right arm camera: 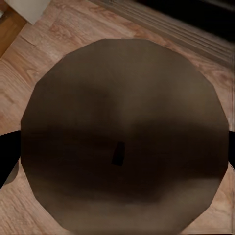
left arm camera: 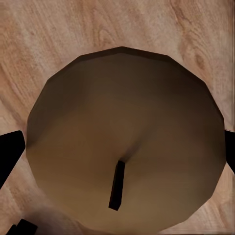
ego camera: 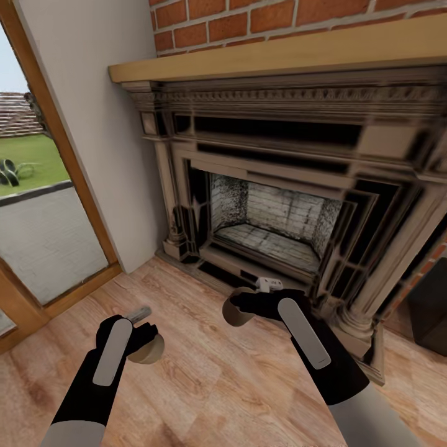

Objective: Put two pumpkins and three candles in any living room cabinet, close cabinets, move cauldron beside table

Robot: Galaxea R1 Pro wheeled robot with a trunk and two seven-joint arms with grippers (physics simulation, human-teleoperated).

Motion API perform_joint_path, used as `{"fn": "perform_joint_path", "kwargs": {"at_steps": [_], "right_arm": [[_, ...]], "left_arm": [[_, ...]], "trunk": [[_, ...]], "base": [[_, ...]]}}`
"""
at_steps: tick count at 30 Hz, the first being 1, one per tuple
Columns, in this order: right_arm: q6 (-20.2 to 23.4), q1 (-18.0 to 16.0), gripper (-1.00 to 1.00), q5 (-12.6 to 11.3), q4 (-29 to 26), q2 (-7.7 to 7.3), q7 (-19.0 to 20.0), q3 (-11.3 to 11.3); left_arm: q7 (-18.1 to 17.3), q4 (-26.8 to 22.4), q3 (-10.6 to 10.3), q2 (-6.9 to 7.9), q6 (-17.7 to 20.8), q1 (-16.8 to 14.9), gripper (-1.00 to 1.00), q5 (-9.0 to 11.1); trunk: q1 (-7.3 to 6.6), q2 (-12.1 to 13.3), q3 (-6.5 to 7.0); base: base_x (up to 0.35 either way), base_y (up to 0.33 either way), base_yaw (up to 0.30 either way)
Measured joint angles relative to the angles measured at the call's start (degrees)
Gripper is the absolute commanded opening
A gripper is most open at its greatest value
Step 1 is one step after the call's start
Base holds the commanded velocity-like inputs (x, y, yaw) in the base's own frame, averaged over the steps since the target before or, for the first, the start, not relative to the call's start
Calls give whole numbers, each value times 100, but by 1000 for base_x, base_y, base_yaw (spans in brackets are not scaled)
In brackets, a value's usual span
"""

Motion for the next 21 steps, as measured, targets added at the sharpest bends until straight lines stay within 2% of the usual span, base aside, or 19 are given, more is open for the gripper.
{"fn": "perform_joint_path", "kwargs": {"at_steps": [21], "right_arm": [[0,0,-100,-1,0,-8,0,0]], "left_arm": [[2,0,-25,-2,0,0,-100,6]], "trunk": [[0,0,0]], "base": [[0,0,-241]]}}
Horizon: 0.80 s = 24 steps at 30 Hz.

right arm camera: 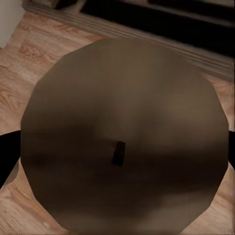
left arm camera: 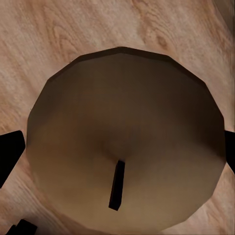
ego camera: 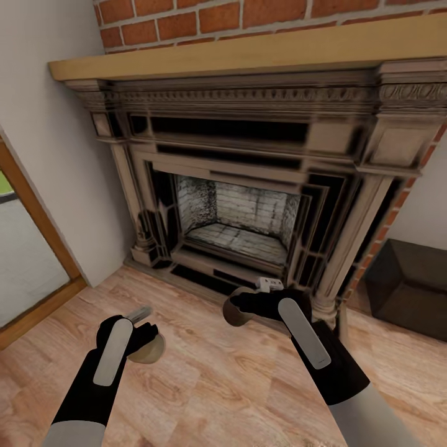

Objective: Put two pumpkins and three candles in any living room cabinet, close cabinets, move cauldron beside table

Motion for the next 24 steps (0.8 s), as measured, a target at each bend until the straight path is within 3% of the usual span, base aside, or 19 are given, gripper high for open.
{"fn": "perform_joint_path", "kwargs": {"at_steps": [24], "right_arm": [[0,0,-100,3,120,18,2,-8]], "left_arm": [[-9,7,-4,7,-2,0,-100,2]], "trunk": [[0,0,0]], "base": [[0,0,-229]]}}
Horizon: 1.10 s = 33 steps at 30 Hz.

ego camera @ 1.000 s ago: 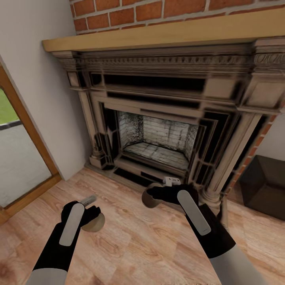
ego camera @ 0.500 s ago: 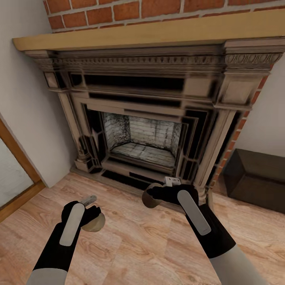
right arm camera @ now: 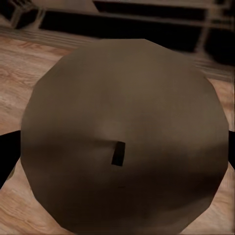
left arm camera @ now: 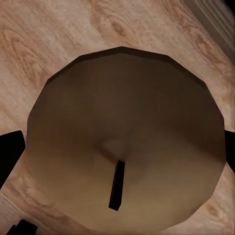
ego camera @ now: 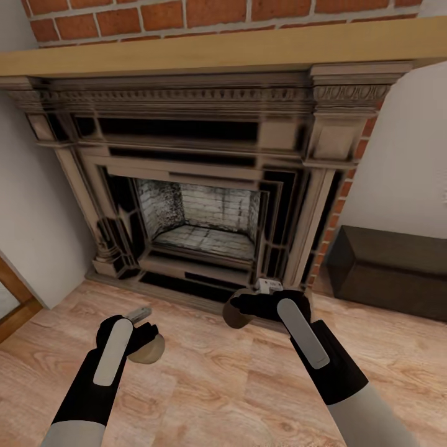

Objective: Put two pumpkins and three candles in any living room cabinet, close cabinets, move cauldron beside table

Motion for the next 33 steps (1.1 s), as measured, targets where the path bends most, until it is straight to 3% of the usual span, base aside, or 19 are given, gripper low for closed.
{"fn": "perform_joint_path", "kwargs": {"at_steps": [33], "right_arm": [[1,0,-100,0,3,8,0,0]], "left_arm": [[1,-1,-6,-5,1,1,-100,-9]], "trunk": [[0,0,0]], "base": [[0,0,-229]]}}
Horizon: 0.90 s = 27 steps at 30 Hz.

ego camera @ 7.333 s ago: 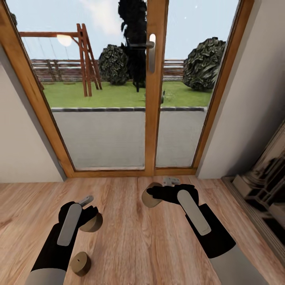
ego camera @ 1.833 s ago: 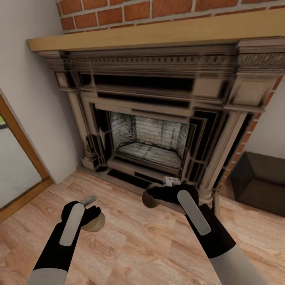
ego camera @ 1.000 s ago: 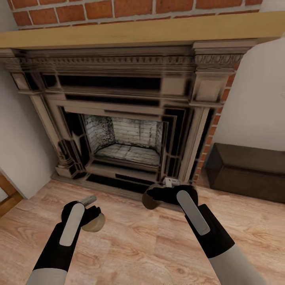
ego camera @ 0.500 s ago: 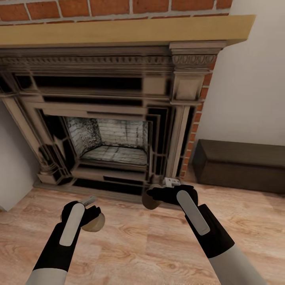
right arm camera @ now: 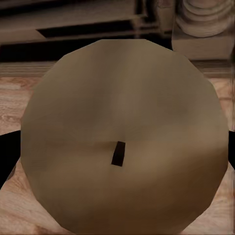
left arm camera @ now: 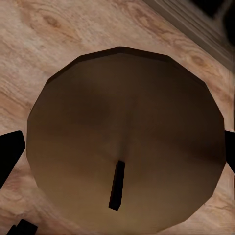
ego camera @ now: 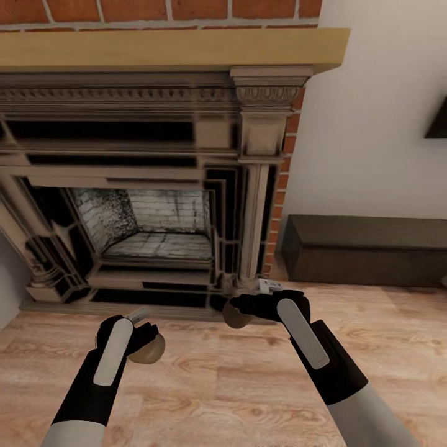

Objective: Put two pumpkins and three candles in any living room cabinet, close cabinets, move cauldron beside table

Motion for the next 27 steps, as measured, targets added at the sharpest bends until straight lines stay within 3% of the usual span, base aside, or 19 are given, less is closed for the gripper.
{"fn": "perform_joint_path", "kwargs": {"at_steps": [27], "right_arm": [[-9,0,-100,0,9,0,1,0]], "left_arm": [[-1,2,-79,6,1,-1,-100,7]], "trunk": [[0,0,0]], "base": [[0,0,-228]]}}
